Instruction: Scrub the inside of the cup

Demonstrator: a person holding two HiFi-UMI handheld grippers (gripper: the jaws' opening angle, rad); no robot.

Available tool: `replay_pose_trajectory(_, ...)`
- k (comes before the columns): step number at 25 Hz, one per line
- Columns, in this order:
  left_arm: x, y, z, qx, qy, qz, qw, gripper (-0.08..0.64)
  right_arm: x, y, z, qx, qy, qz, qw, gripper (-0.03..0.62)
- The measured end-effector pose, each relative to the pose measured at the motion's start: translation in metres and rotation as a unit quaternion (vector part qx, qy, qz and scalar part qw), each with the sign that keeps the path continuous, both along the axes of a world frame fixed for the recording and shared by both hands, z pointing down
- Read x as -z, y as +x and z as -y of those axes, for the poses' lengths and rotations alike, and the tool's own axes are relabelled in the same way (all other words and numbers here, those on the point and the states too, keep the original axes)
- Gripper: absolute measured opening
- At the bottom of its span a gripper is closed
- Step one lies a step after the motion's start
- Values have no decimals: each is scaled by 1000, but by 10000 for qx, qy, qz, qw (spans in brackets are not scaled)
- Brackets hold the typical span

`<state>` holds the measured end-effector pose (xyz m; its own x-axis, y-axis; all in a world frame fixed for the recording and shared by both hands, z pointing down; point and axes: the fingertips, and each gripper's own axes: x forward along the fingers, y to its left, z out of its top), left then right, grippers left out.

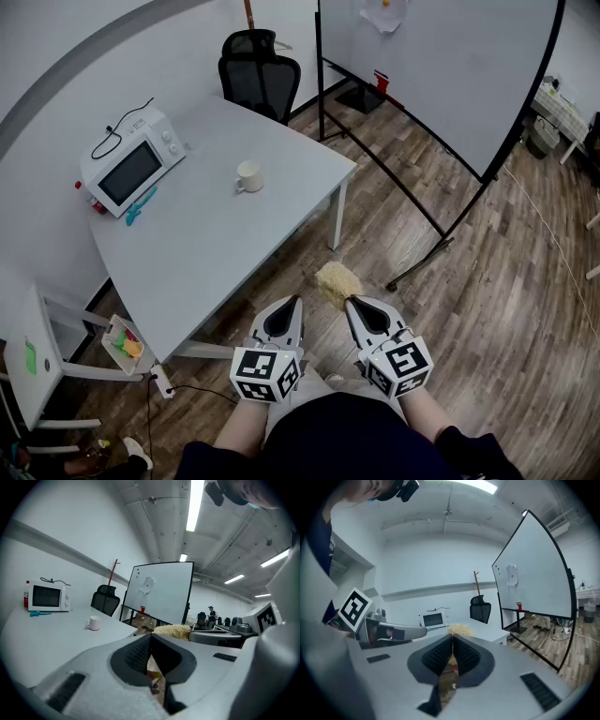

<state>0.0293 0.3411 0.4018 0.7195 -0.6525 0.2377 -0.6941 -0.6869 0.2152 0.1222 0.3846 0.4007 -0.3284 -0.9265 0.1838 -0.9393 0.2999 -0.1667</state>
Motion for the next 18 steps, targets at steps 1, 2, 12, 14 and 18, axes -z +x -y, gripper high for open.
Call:
replay_pose_trajectory(1,0,1,-1,18,12,-2,10000,18,2,1,-1,-1,19,-14,10000,31)
replay_pose_trajectory(2,1,1,-2,35,22,-5,10000,18,4,1,-1,-2,35,-30,10000,31)
replay_pose_trajectory(12,-5,-3,-4,216,-195,-127,9995,18,6,0,-4,111,-20,98,9999,31)
replay_pose_trajectory(14,-7,-5,-1,230,-233,-147,9994,18,5,1,0,85,-88,181,9998,31)
replay_pose_trajectory(18,-7,-7,10,258,-261,-228,9991,18,5,3,11,6,-87,104,9999,31)
